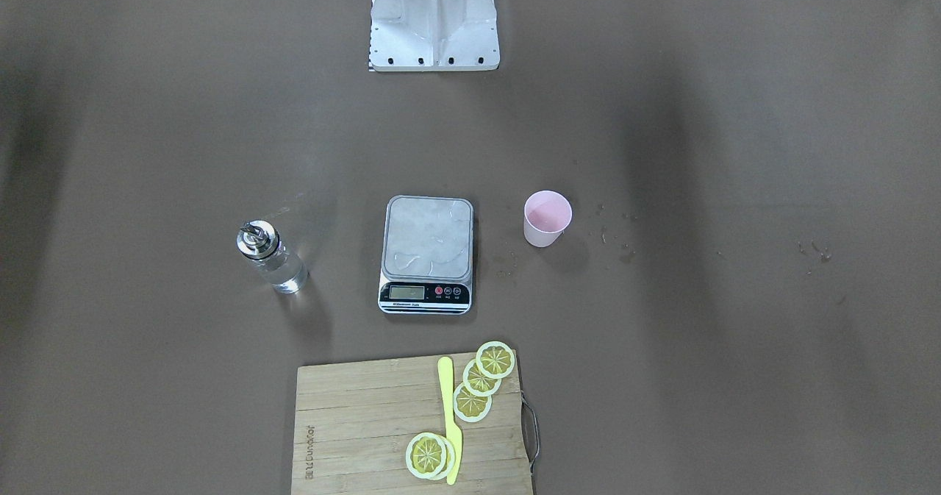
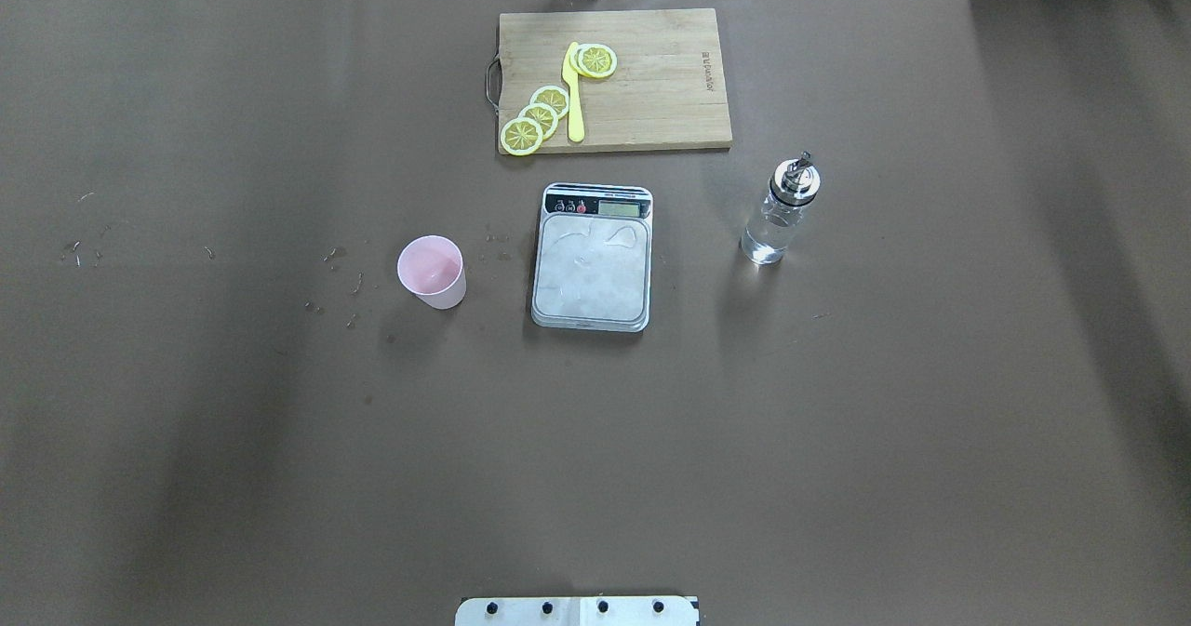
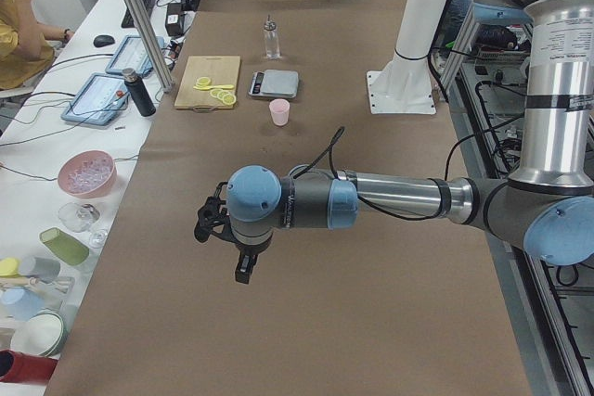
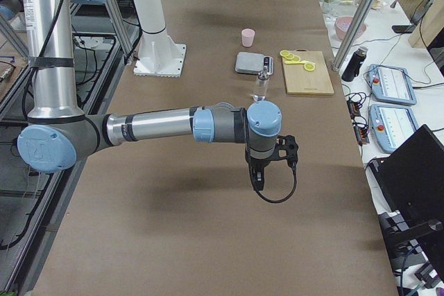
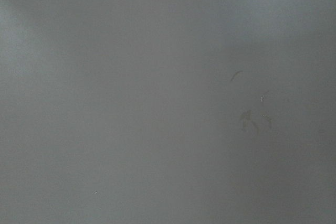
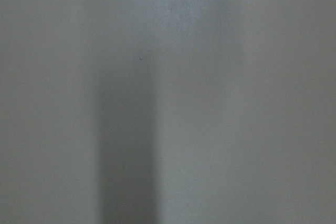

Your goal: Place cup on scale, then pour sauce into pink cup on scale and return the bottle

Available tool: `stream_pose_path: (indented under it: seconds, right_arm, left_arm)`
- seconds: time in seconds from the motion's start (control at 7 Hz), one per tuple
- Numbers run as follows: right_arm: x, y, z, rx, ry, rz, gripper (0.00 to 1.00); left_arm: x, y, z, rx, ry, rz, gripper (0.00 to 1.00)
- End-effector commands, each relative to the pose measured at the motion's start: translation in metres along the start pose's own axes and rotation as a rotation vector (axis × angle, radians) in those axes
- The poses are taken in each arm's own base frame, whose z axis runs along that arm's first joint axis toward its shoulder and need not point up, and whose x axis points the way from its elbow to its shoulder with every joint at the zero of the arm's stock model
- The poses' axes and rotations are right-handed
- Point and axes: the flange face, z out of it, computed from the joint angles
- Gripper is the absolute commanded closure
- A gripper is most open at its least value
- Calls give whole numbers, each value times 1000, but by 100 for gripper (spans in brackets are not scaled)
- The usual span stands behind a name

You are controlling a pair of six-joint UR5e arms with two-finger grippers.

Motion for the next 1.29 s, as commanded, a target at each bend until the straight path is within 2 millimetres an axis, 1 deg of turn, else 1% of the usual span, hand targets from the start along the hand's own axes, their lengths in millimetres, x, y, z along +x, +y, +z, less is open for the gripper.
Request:
stream_pose_path:
  seconds: [0.0,0.14,0.29,0.43,0.57,0.71,0.86,1.0,1.14]
  right_arm:
    - [0,0,-1,2,-1,0,0]
    - [-1,4,-2,4,1,0,0]
    - [-2,3,-3,15,4,-7,0]
    - [1,2,-1,19,19,-11,0]
    - [-1,3,-3,22,17,-3,0]
    - [3,2,0,16,22,31,0]
    - [3,8,0,15,22,47,0]
    - [7,16,5,6,20,52,0]
    - [10,18,8,0,17,53,0]
  left_arm:
    - [0,0,0,0,0,-2,3]
    - [0,0,0,1,0,0,3]
    - [2,-1,-2,4,-1,2,2]
    - [7,-3,-6,12,-3,-15,3]
    - [13,-10,-11,23,-5,-31,3]
    - [23,-14,-16,31,-4,-22,2]
    - [47,-32,-12,26,7,-51,3]
    - [100,-59,-4,12,14,-66,3]
    - [137,-86,8,-5,28,-80,3]
